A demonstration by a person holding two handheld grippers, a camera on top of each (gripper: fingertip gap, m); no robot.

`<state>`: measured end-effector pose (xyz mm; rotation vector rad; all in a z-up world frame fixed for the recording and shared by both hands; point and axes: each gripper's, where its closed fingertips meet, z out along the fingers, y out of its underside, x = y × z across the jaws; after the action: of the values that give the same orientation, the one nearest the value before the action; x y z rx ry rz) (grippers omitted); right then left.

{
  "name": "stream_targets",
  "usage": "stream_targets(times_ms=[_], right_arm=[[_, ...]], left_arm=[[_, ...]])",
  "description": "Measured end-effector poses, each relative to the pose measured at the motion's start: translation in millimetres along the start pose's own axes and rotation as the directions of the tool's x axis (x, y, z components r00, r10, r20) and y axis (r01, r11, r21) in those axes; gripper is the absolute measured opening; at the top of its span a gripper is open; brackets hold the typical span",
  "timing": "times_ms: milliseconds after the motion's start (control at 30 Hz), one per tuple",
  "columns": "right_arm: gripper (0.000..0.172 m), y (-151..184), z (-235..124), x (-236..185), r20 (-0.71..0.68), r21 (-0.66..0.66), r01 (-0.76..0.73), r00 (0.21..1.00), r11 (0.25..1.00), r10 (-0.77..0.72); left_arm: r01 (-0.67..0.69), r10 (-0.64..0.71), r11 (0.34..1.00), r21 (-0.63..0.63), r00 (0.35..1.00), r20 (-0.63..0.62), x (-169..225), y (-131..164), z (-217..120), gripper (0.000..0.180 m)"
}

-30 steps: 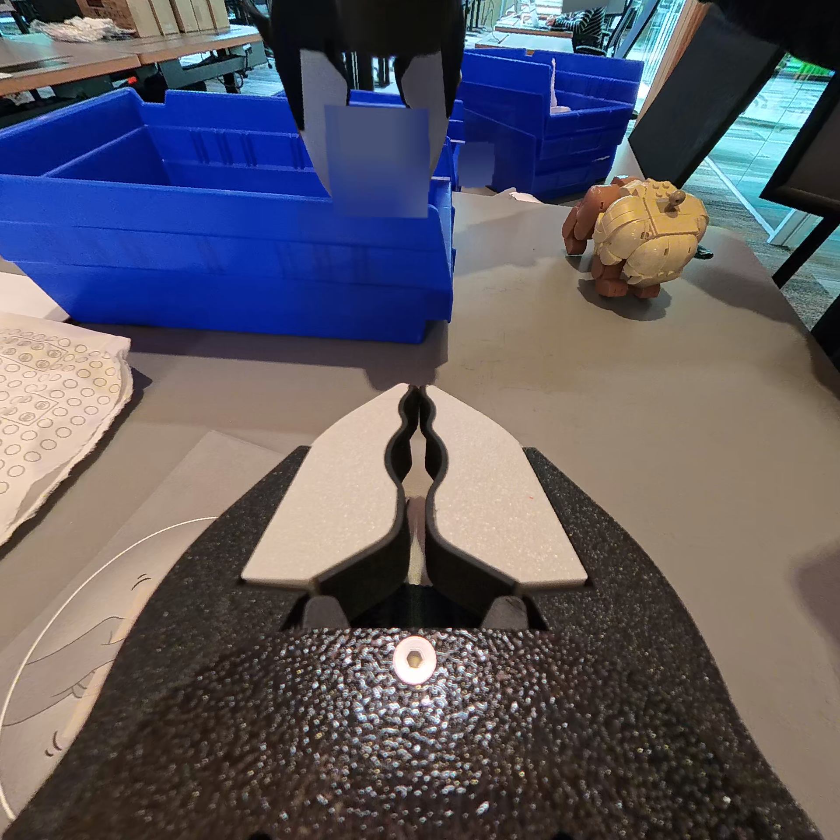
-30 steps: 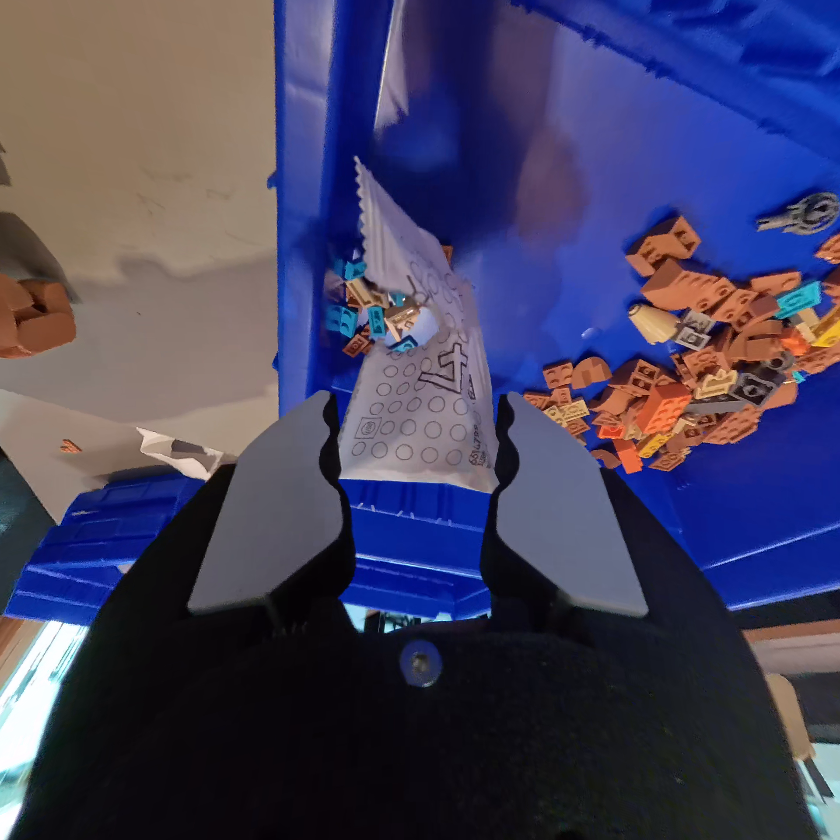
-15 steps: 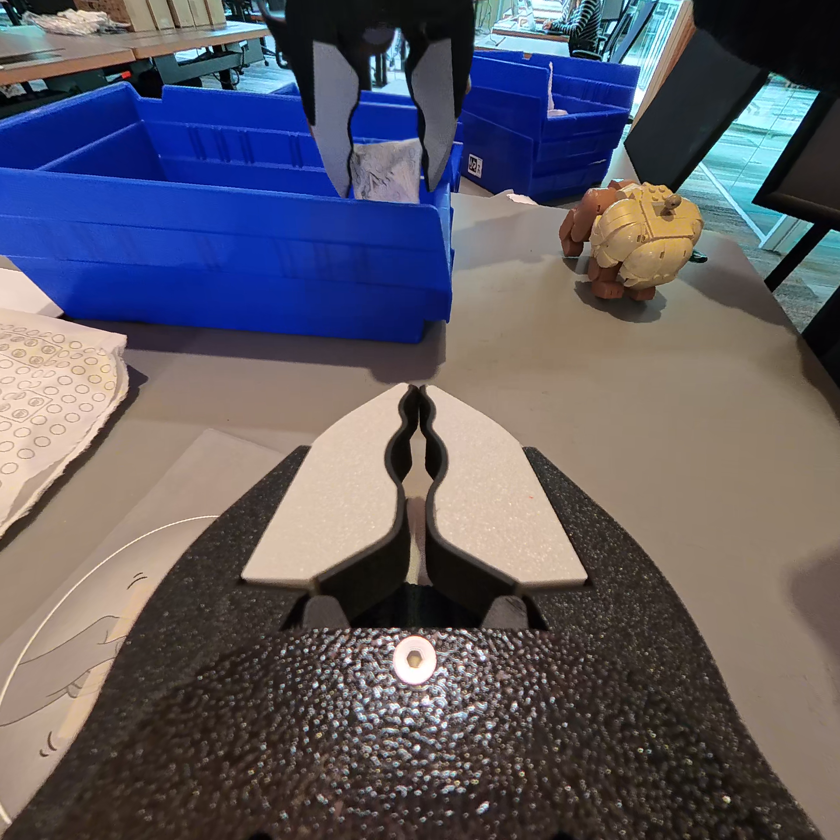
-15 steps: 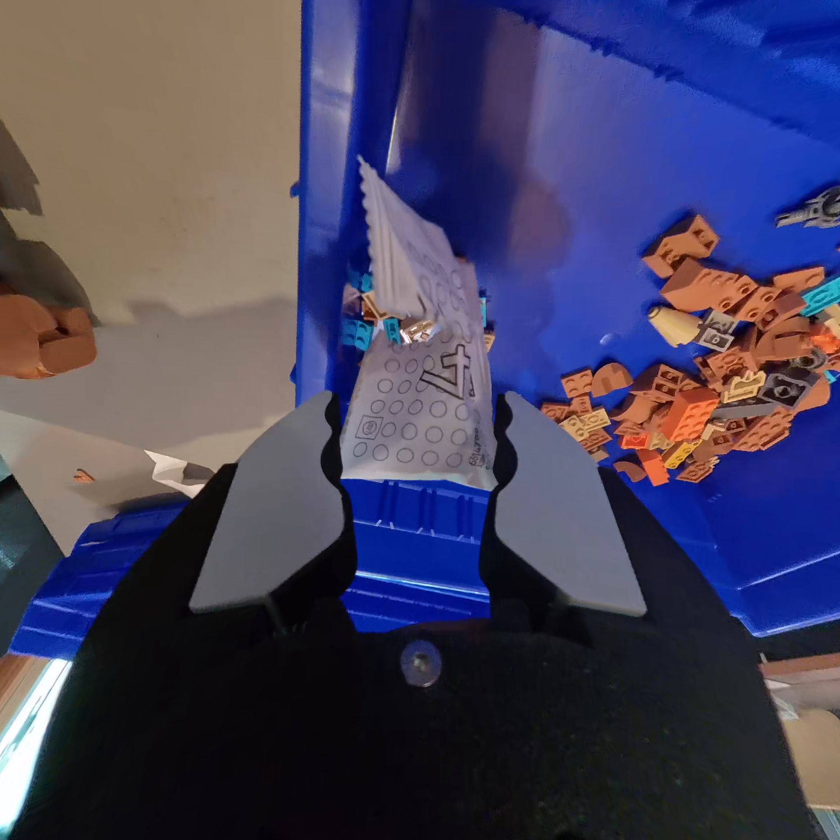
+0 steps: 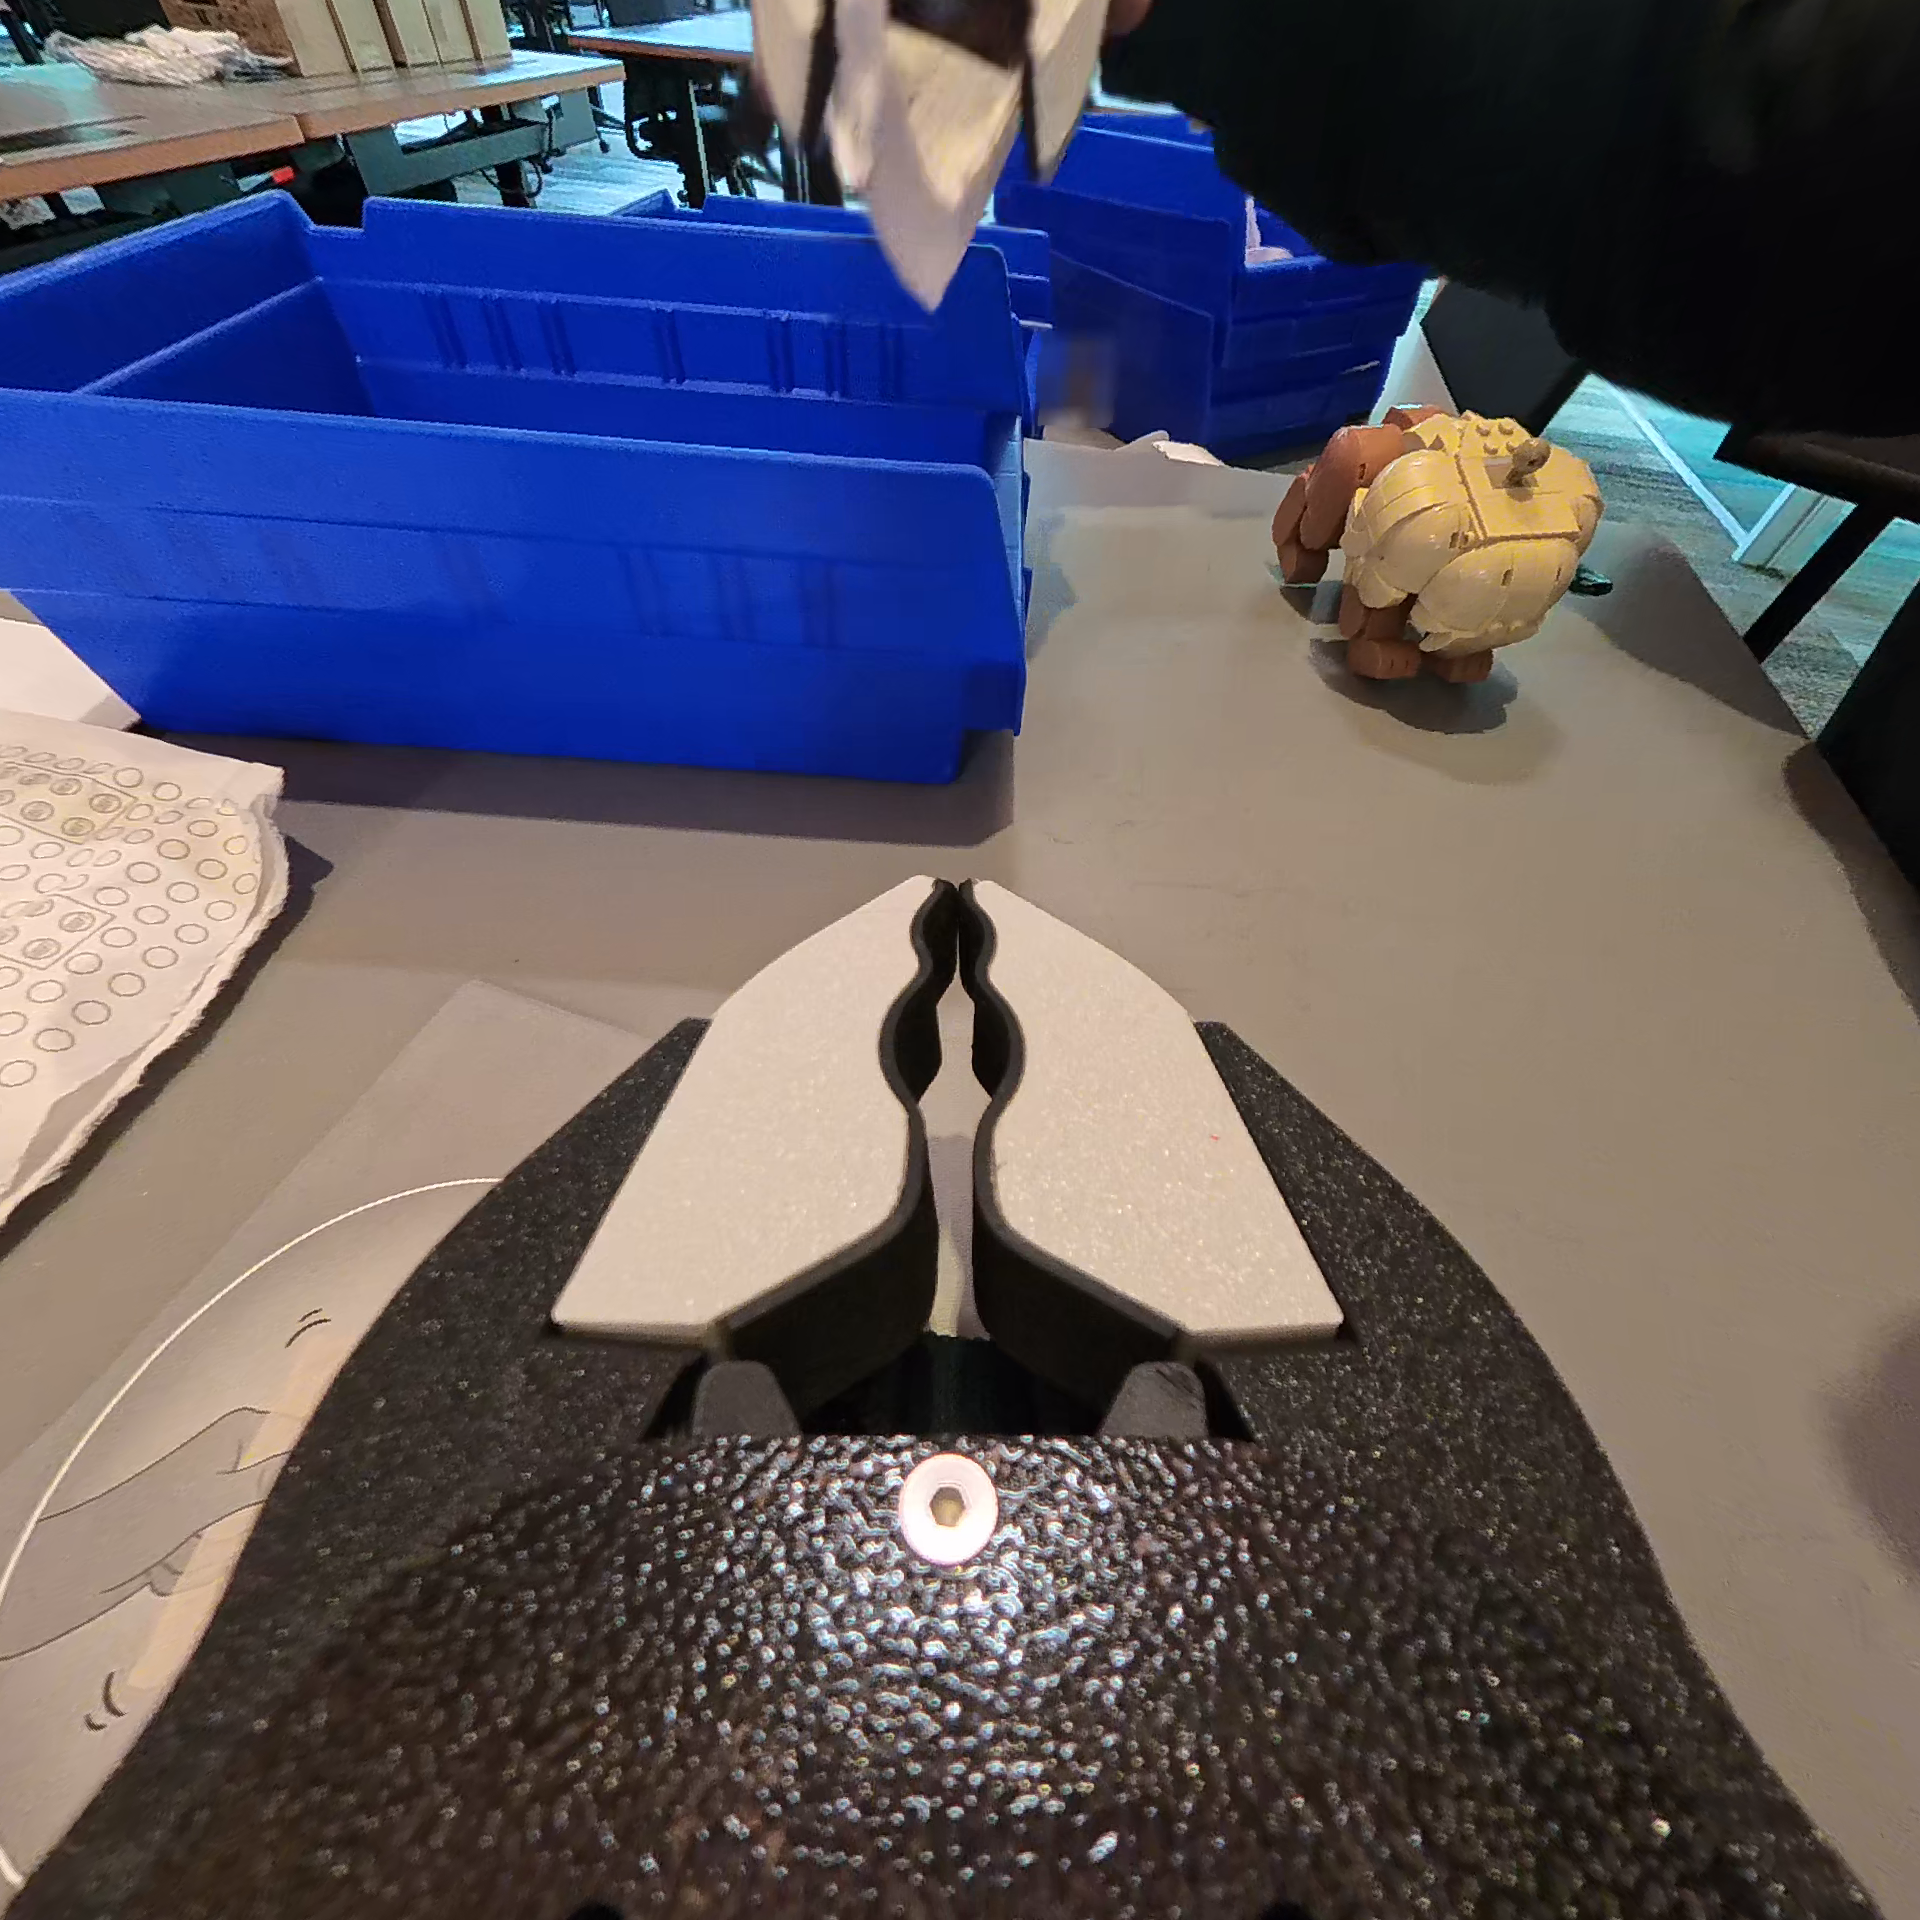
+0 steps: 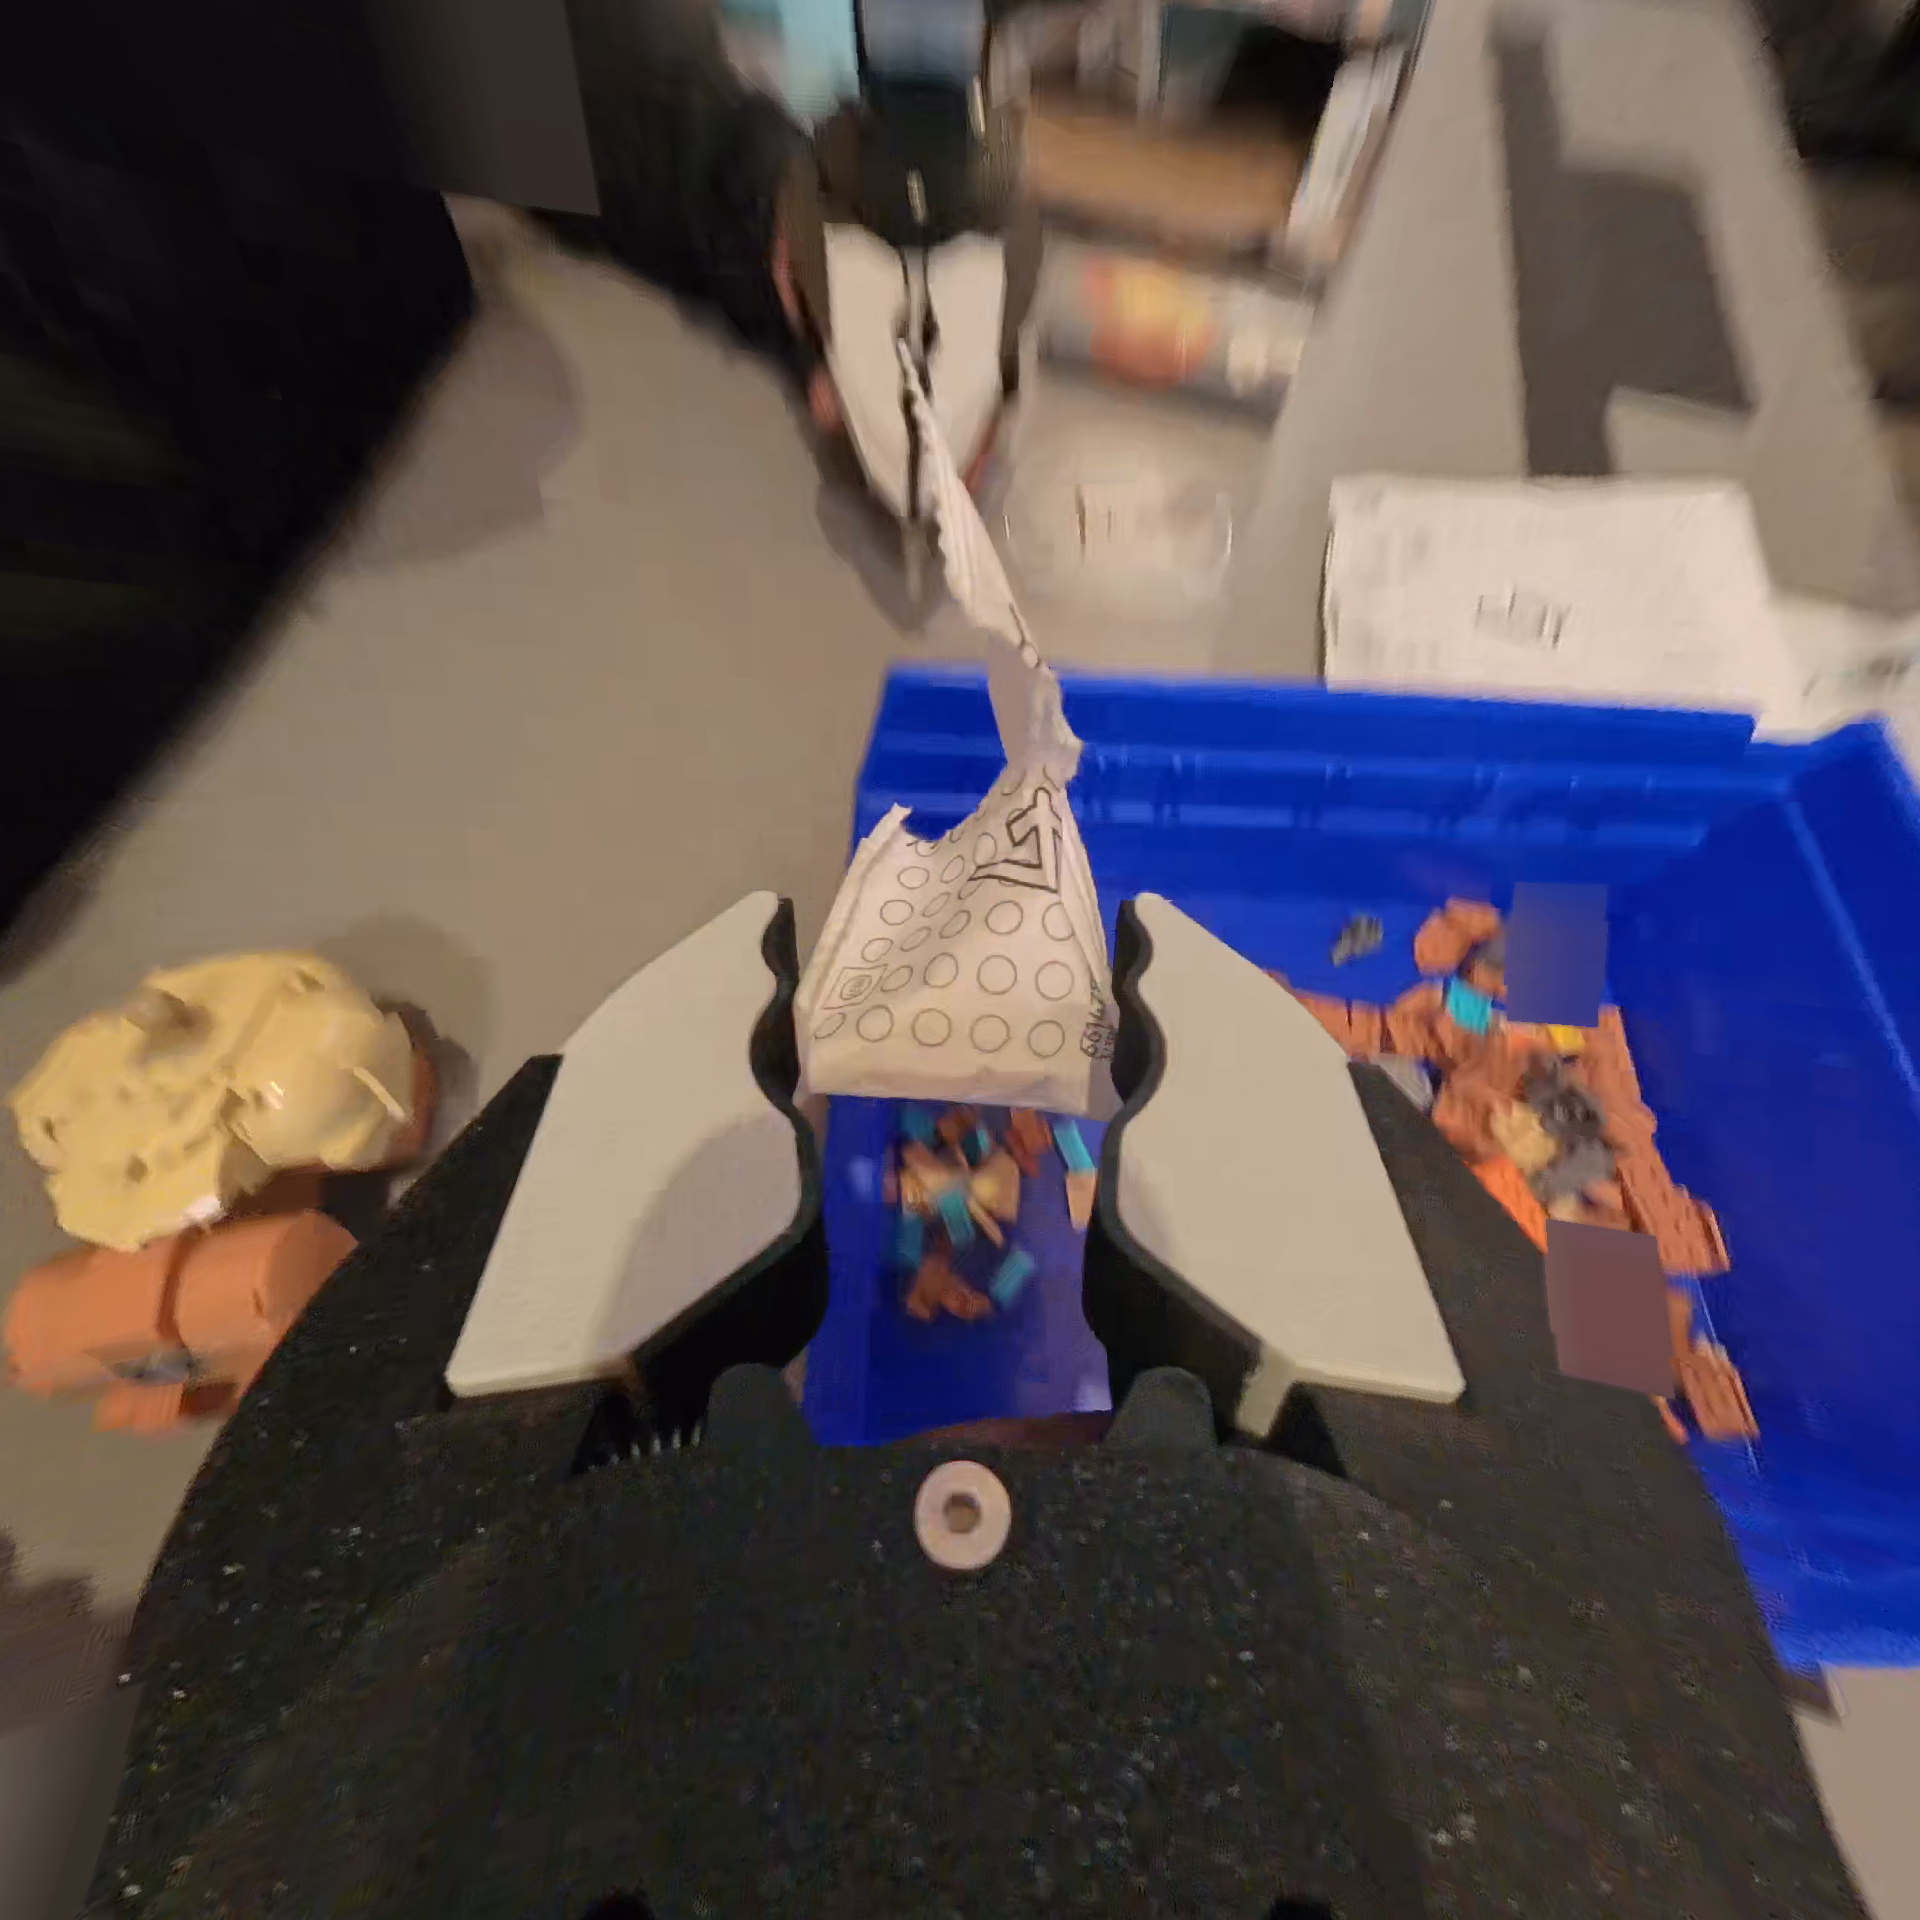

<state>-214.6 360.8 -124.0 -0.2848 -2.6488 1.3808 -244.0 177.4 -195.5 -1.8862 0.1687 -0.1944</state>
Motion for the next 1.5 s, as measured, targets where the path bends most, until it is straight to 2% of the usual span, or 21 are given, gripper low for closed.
stream_targets(times_ms=[133,267,400,600,700,800,867,967,1033,1133,1267,1400,1500], right_arm=[[0.057,-44.4,-20.6,-29.6,-0.015,0.343,0.068,0.998,0.937,-0.067],[0.057,-75.3,-36.1,-55.0,-0.054,0.501,0.152,0.988,0.852,-0.145],[0.057,-99.8,-39.8,-76.4,-0.067,0.550,0.218,0.974,0.806,-0.217],[0.057,-123.5,-31.1,-92.2,-0.042,0.573,0.244,0.962,0.783,-0.270],[0.057,-131.9,-24.4,-87.5,-0.081,0.565,0.259,0.962,0.784,-0.260],[0.056,-131.1,-4.7,-54.6,-0.215,0.428,0.270,0.957,0.863,-0.193],[0.056,-122.1,17.5,-25.0,-0.307,0.239,0.260,0.934,0.936,-0.181],[0.056,-114.5,56.9,15.7,-0.370,-0.029,0.181,0.911,0.983,-0.179],[0.056,-116.2,85.8,42.0,-0.383,-0.167,0.112,0.908,0.980,-0.169],[0.056,-125.8,136.4,74.4,-0.343,-0.283,0.036,0.930,0.959,-0.136],[0.055,-116.0,201.3,125.9,-0.340,-0.470,-0.059,0.933,0.881,-0.119],[0.054,-103.4,256.4,166.4,-0.358,-0.540,-0.141,0.931,0.829,-0.075],[0.054,-98.2,288.4,179.7,-0.351,-0.558,-0.161,0.935,0.814,-0.056]], left_arm=[[0.003,-0.003,1.000,-0.003,1.000,-0.002,-0.2,0.4,0.3,0.000],[-0.001,0.001,1.000,-0.005,1.000,-0.001,0.1,0.6,0.5,0.000],[-0.001,0.001,1.000,-0.007,1.000,-0.003,0.3,1.0,0.9,0.000],[-0.005,0.005,1.000,-0.008,1.000,-0.001,0.7,1.3,0.8,0.000],[-0.010,0.010,1.000,-0.007,1.000,0.000,2.5,1.4,0.7,0.000],[-0.021,0.021,1.000,0.002,1.000,0.008,4.4,0.6,-0.4,0.000],[-0.015,0.015,1.000,0.014,1.000,0.014,5.5,-0.6,-2.3,0.000],[0.002,-0.004,0.998,0.058,0.999,0.037,6.0,-4.8,-8.5,0.000],[0.019,-0.024,0.995,0.093,0.998,0.052,7.2,-7.6,-14.8,0.000],[0.026,-0.038,0.989,0.145,0.996,0.083,10.2,-10.3,-28.1,0.000],[0.017,-0.043,0.980,0.199,0.991,0.129,14.9,-11.6,-51.0,0.000],[0.046,-0.079,0.969,0.241,0.989,0.128,18.5,-11.1,-73.3,0.000],[0.071,-0.104,0.966,0.249,0.987,0.123,16.8,-5.5,-85.0,0.000]])
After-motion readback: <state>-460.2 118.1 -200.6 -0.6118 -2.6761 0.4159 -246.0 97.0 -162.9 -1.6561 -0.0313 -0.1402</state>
